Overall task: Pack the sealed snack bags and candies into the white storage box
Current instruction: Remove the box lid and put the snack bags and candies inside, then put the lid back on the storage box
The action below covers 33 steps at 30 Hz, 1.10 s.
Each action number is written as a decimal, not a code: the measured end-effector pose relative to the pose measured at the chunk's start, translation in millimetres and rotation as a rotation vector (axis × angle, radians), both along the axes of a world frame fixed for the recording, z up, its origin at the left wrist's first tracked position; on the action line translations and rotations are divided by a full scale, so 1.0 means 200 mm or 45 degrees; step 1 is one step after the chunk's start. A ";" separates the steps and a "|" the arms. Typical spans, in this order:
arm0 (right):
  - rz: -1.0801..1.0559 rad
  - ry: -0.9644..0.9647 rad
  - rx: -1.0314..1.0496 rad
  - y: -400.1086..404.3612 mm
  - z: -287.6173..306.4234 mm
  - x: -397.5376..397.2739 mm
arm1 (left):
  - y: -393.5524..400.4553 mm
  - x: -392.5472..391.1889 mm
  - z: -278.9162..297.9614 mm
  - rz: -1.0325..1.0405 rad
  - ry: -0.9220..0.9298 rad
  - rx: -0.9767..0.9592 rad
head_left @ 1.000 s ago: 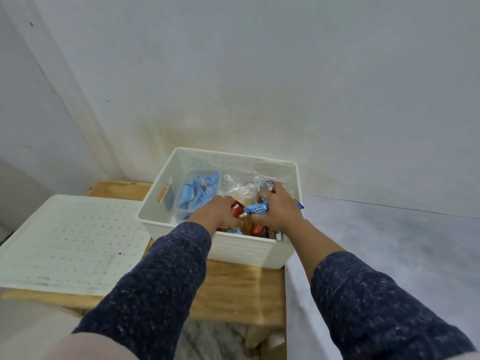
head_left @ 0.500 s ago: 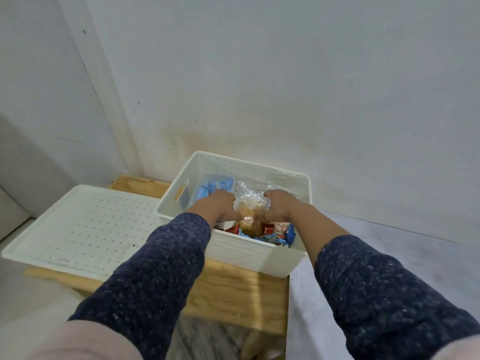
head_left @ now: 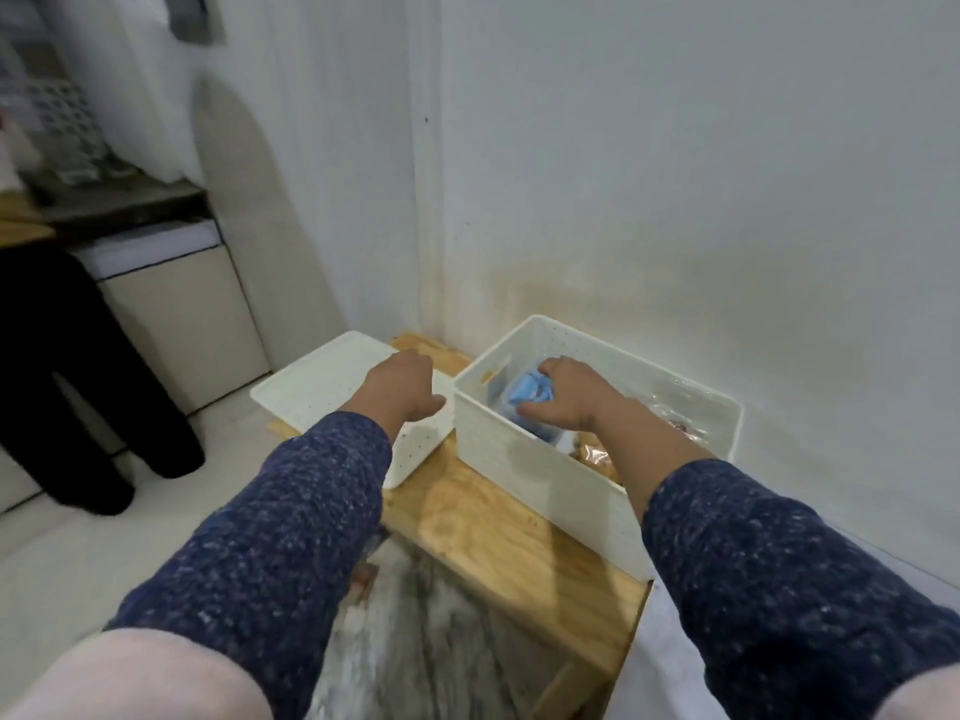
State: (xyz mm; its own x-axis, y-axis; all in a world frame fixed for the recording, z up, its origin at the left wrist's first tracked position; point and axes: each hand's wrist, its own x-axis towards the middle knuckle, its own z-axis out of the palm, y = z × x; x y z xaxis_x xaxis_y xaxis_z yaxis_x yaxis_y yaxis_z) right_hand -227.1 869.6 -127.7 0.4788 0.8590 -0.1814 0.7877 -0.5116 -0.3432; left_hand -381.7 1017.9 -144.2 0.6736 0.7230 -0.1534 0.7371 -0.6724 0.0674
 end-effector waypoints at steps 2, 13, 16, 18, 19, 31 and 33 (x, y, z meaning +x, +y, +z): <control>0.085 -0.003 0.014 0.06 0.00 -0.10 | 0.03 -0.13 -0.02 0.081 0.016 0.016; 0.390 0.041 -0.127 0.52 -0.39 -0.50 | 0.27 -0.59 -0.38 0.402 0.029 -0.265; 0.337 0.080 -0.217 0.64 -0.59 -0.52 | 0.38 -0.60 -0.57 0.452 -0.022 -0.415; 0.296 0.082 -0.246 0.72 -0.73 -0.52 | 0.46 -0.58 -0.69 0.493 -0.083 -0.508; 0.276 0.069 -0.247 0.77 -0.79 -0.51 | 0.50 -0.57 -0.75 0.526 -0.121 -0.562; 0.156 -0.091 -0.570 1.23 -1.17 -0.48 | 1.03 -0.49 -1.16 0.705 -0.270 -0.790; 0.158 -0.097 -0.612 1.27 -1.18 -0.51 | 1.09 -0.52 -1.17 0.701 -0.297 -0.795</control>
